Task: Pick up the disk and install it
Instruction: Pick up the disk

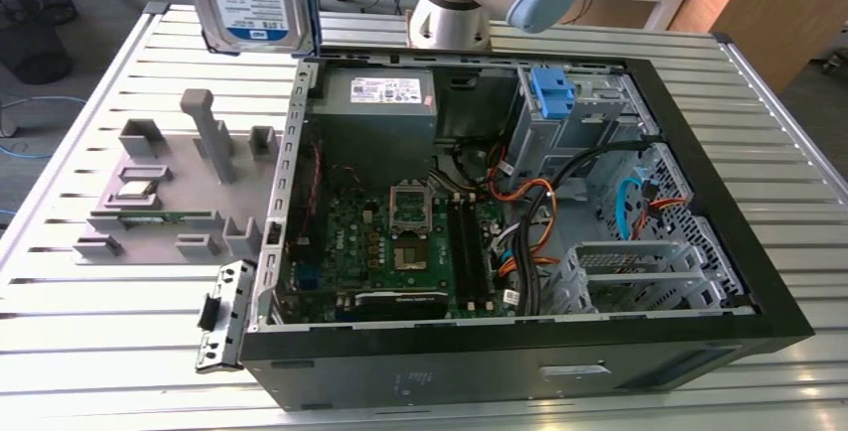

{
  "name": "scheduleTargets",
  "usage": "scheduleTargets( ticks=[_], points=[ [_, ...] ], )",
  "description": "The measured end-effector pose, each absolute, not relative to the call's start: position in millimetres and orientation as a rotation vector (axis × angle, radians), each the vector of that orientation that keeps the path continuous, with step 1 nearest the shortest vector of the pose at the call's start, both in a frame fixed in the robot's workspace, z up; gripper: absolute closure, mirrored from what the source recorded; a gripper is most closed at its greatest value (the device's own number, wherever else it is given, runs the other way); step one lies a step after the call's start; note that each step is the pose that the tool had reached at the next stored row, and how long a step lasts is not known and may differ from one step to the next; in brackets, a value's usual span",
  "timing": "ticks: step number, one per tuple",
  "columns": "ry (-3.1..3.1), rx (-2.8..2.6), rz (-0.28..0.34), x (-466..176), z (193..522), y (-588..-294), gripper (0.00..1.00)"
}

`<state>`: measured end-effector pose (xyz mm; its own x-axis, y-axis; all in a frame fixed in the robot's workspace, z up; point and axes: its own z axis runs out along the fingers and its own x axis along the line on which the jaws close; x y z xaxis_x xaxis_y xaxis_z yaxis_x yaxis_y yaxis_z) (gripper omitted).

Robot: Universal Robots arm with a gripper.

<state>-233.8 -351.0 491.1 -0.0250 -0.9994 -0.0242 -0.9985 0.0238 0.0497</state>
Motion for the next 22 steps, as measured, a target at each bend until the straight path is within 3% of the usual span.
scheduleTargets(
  ticks=[22],
  points=[
    [-2.235,2.181,-0.082,-207,491,-351,0.65]
  ],
)
